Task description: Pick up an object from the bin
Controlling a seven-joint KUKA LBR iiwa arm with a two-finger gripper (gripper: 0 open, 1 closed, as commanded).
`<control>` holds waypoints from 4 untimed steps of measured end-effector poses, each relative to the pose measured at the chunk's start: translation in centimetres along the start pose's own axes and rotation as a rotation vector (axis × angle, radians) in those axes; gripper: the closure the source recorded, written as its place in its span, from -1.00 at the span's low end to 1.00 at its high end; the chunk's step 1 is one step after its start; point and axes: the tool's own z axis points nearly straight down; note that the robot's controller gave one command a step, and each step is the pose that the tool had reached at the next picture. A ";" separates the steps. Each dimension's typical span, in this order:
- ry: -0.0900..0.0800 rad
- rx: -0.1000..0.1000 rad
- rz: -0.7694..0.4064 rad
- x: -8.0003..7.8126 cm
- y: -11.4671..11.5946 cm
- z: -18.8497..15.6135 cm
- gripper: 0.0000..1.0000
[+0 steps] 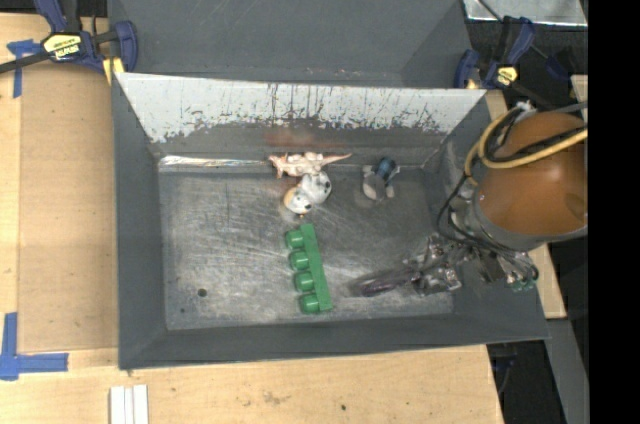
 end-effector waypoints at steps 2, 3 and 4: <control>-0.006 0.003 0.009 -1.8 -0.8 -8.3 1.00; -0.011 0.006 -0.009 -1.7 0.0 -8.6 1.00; 0.003 -0.002 -0.001 -2.1 -0.6 -11.8 1.00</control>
Offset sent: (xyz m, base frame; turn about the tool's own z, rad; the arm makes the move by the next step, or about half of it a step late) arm 0.0149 0.0135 0.0392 0.0139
